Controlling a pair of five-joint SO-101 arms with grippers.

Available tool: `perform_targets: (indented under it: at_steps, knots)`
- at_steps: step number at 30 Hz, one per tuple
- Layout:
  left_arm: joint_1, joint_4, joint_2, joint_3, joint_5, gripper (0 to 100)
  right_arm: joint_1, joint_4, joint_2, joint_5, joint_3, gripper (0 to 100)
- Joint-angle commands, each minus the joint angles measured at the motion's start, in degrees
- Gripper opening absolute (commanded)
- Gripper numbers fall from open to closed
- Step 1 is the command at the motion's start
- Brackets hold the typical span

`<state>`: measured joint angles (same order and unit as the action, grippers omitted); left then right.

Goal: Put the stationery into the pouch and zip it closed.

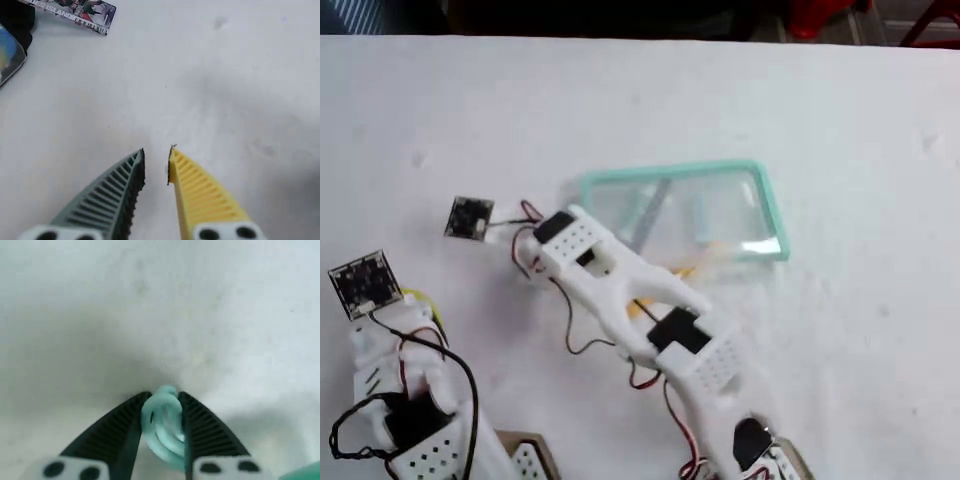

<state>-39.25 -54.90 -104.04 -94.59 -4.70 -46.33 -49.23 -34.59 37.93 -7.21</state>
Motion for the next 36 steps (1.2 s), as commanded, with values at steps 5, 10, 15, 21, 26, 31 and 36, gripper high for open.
perform_targets:
  at_steps: [5, 10, 15, 21, 26, 31, 36]
  knots:
    - [0.0, 0.2, -0.6, 3.0, 0.3, 11, 1.5, -0.3, 1.2, 0.4, -3.5, 1.7]
    - [0.0, 0.2, -0.6, 3.0, 0.3, 11, 2.5, -7.0, 7.2, 0.3, -10.3, 1.6]
    - [0.0, 0.2, -0.6, 3.0, 0.4, 11, 5.7, -14.4, 14.5, 0.2, -18.4, 1.6]
    - [1.5, 0.2, -0.6, 2.9, 0.2, 11, 9.3, -20.5, 20.5, 0.2, -26.4, 1.6]
    - [1.5, 0.1, -0.6, 2.9, 0.2, 11, 9.9, -24.6, 23.8, 0.1, -31.4, 1.6]
    - [1.5, -0.2, -0.6, 2.8, 0.2, 11, 9.9, -27.6, 27.0, 0.1, -36.9, 1.6]
    - [3.4, -0.2, -0.6, 2.3, 0.2, 12, 12.3, -29.7, 29.9, 0.1, -43.6, 1.6]
